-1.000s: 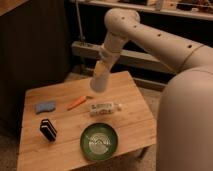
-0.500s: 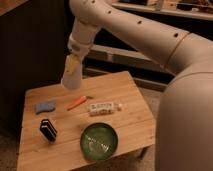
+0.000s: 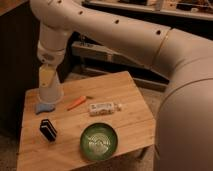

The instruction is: Place the ceramic cup over the eraser

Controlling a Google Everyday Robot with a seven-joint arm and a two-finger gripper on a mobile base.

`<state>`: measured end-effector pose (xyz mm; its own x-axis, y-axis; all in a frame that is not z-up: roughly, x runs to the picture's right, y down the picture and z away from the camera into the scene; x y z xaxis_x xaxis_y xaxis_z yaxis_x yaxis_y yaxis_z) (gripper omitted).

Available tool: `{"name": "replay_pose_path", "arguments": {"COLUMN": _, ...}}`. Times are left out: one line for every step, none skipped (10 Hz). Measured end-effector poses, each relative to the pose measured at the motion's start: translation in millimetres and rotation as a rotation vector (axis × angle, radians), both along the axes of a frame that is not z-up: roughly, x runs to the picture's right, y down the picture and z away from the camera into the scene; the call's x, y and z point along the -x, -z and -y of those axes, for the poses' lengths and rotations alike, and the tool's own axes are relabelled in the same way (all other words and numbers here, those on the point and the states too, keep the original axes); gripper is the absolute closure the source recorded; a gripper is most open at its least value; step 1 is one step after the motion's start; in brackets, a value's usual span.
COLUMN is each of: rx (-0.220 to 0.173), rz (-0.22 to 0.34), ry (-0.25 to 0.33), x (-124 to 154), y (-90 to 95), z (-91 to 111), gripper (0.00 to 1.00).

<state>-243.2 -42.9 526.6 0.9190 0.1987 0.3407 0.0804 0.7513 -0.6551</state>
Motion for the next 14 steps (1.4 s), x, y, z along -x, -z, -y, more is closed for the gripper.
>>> {"name": "replay_pose_path", "arguments": {"rx": 0.008, "rz": 0.028, "ry": 0.035, "x": 13, "y": -2.3, "z": -7, "gripper": 1.00}}
{"name": "replay_pose_path", "arguments": {"rx": 0.017, "rz": 0.050, "ry": 0.063, "x": 23, "y": -7.1, "z": -14, "gripper": 1.00}}
{"name": "replay_pose_path", "arguments": {"rx": 0.029, "rz": 0.071, "ry": 0.092, "x": 30, "y": -15.5, "z": -26, "gripper": 1.00}}
{"name": "replay_pose_path", "arguments": {"rx": 0.040, "rz": 0.086, "ry": 0.112, "x": 35, "y": -24.0, "z": -37, "gripper": 1.00}}
{"name": "replay_pose_path", "arguments": {"rx": 0.046, "rz": 0.092, "ry": 0.127, "x": 38, "y": -31.8, "z": -47, "gripper": 1.00}}
{"name": "replay_pose_path", "arguments": {"rx": 0.050, "rz": 0.099, "ry": 0.147, "x": 43, "y": -40.2, "z": -61, "gripper": 1.00}}
{"name": "replay_pose_path", "arguments": {"rx": 0.054, "rz": 0.099, "ry": 0.168, "x": 45, "y": -48.1, "z": -75, "gripper": 1.00}}
{"name": "replay_pose_path", "arguments": {"rx": 0.055, "rz": 0.097, "ry": 0.178, "x": 45, "y": -51.7, "z": -82, "gripper": 1.00}}
{"name": "replay_pose_path", "arguments": {"rx": 0.051, "rz": 0.096, "ry": 0.193, "x": 46, "y": -52.9, "z": -88, "gripper": 1.00}}
{"name": "replay_pose_path", "arguments": {"rx": 0.048, "rz": 0.091, "ry": 0.208, "x": 49, "y": -51.3, "z": -95, "gripper": 1.00}}
{"name": "replay_pose_path", "arguments": {"rx": 0.049, "rz": 0.089, "ry": 0.219, "x": 53, "y": -51.5, "z": -103, "gripper": 1.00}}
{"name": "replay_pose_path", "arguments": {"rx": 0.055, "rz": 0.088, "ry": 0.224, "x": 57, "y": -55.2, "z": -109, "gripper": 1.00}}
{"name": "replay_pose_path", "arguments": {"rx": 0.060, "rz": 0.078, "ry": 0.224, "x": 58, "y": -66.5, "z": -116, "gripper": 1.00}}
{"name": "replay_pose_path", "arguments": {"rx": 0.062, "rz": 0.068, "ry": 0.220, "x": 58, "y": -74.7, "z": -120, "gripper": 1.00}}
